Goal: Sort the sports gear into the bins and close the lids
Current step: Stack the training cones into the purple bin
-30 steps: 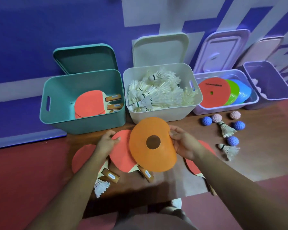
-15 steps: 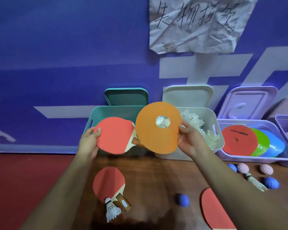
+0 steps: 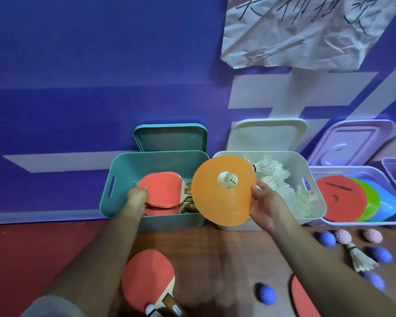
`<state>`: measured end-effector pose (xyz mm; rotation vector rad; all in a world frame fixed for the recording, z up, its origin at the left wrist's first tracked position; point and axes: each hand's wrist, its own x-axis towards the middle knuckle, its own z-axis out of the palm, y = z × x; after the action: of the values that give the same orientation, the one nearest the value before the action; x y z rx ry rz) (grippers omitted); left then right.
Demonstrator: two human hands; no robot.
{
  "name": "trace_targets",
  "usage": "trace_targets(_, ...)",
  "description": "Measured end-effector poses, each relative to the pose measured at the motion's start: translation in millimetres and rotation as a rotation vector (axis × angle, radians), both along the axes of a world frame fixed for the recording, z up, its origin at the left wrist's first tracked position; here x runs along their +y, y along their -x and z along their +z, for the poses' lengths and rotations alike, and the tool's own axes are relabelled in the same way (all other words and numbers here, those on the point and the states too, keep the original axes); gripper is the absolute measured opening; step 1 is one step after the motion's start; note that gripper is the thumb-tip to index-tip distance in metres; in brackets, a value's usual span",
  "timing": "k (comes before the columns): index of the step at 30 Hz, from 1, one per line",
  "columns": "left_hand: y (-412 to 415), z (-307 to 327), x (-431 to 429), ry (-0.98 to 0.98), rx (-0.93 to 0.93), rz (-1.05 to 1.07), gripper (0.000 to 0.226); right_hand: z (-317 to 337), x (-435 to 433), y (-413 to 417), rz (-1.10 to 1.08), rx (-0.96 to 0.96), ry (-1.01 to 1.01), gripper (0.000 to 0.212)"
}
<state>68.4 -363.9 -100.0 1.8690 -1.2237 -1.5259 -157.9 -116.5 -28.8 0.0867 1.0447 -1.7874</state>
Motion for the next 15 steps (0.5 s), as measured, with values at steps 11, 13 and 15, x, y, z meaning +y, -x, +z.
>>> trace_targets(11, 62, 71, 87, 0.15, 0.268, -0.444, 0.013, 9, 18, 11, 0.011, 0.03, 0.001, 0.032)
trace_targets(13, 82, 83, 118, -0.022, 0.414, -0.532, 0.029, 10, 29, 25, 0.019, 0.07, -0.038, 0.033)
trace_targets(15, 103, 86, 145, -0.098, 0.538, -0.55, 0.033, 10, 45, 46, 0.026, 0.15, -0.105, 0.035)
